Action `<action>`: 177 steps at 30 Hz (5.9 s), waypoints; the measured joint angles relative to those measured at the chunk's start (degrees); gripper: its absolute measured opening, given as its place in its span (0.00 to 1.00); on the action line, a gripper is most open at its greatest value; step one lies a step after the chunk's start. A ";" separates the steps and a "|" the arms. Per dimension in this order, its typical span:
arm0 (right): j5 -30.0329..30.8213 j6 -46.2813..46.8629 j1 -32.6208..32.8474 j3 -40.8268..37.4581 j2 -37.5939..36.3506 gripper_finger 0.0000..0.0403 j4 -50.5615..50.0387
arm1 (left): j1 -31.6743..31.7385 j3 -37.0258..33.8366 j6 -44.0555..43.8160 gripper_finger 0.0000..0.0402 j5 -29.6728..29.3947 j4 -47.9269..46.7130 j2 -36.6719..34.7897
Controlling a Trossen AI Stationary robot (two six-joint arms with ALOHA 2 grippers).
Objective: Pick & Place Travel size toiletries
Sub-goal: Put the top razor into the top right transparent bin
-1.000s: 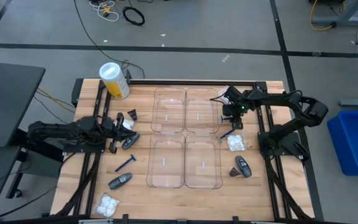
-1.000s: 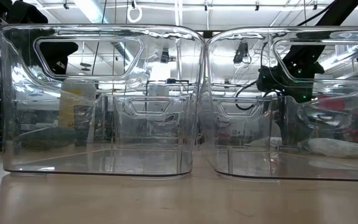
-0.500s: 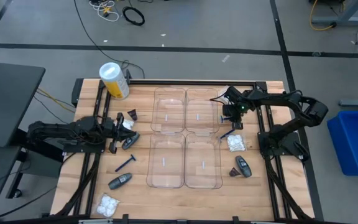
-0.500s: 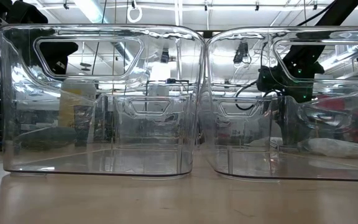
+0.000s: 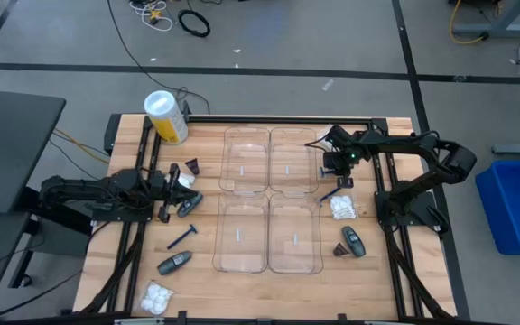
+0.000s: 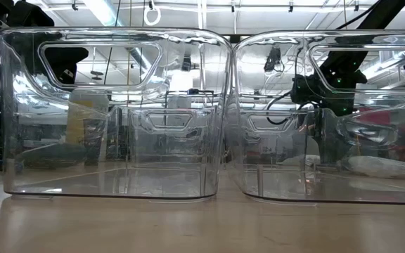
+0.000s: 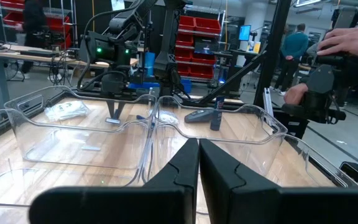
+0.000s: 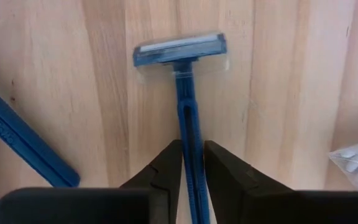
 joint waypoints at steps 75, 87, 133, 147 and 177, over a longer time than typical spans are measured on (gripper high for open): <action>-1.51 10.53 -0.04 0.04 -22.16 0.11 13.56 | -0.01 0.01 0.00 0.06 0.00 0.00 0.01; -5.64 15.57 -0.04 0.06 -22.14 0.11 19.49 | 0.01 0.02 -0.02 0.06 0.00 0.00 0.02; -11.67 30.08 9.02 0.07 -7.89 0.11 51.85 | -0.01 0.02 0.00 0.06 0.00 0.00 0.02; -4.33 30.18 9.35 0.07 -7.04 0.11 49.84 | 0.01 0.01 -0.01 0.06 0.02 0.00 0.02; -1.75 32.54 9.38 0.07 -0.13 0.11 46.24 | 0.02 0.00 -0.02 0.06 0.02 0.00 0.02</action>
